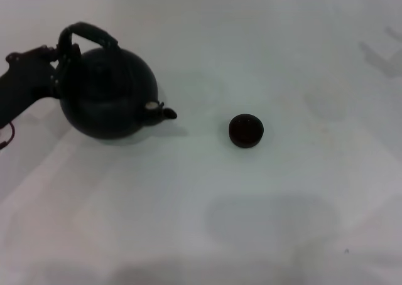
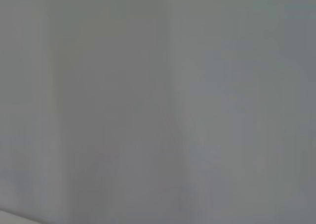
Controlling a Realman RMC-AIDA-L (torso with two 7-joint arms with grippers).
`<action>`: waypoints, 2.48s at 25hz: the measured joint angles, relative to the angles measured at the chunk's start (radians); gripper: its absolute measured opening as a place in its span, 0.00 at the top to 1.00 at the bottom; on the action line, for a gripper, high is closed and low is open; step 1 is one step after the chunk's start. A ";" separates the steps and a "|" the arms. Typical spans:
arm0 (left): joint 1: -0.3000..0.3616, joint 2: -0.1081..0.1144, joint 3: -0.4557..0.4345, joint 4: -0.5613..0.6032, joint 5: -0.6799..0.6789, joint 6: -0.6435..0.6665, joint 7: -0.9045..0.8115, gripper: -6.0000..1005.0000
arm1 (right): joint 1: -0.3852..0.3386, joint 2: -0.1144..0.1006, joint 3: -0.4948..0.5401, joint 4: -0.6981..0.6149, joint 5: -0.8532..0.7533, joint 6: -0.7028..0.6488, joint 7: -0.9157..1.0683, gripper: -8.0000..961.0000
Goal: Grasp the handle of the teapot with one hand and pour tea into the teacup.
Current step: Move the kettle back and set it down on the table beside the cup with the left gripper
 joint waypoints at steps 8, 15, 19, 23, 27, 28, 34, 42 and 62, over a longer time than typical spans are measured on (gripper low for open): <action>0.001 0.001 -0.006 -0.063 -0.012 0.016 0.074 0.88 | -0.008 0.000 -0.004 0.001 -0.011 -0.005 0.000 0.13; -0.004 0.003 -0.007 -0.118 -0.065 0.017 0.115 0.88 | -0.011 0.003 -0.003 0.001 -0.013 -0.002 0.000 0.13; -0.003 0.004 -0.007 -0.128 -0.077 0.015 0.121 0.87 | -0.011 0.003 -0.003 0.001 -0.013 -0.001 0.003 0.13; -0.004 0.006 -0.007 -0.133 -0.079 0.012 0.120 0.86 | -0.011 0.005 -0.003 0.001 -0.014 0.000 0.004 0.13; -0.005 0.006 -0.007 -0.134 -0.080 0.009 0.119 0.86 | -0.010 0.006 -0.003 0.001 -0.014 0.001 0.005 0.13; -0.005 0.006 -0.007 -0.134 -0.080 0.009 0.120 0.86 | -0.010 0.006 -0.003 0.001 -0.014 0.001 0.005 0.13; -0.009 0.008 -0.007 -0.135 -0.081 0.009 0.120 0.83 | -0.006 0.007 -0.003 0.001 -0.014 0.001 0.005 0.13; -0.014 0.005 -0.047 -0.153 -0.082 0.007 0.121 0.70 | -0.001 0.006 -0.003 0.001 -0.014 -0.002 0.005 0.13; 0.078 0.001 -0.059 -0.159 -0.106 0.149 0.195 0.13 | -0.010 -0.001 0.006 -0.001 -0.013 -0.013 -0.001 0.13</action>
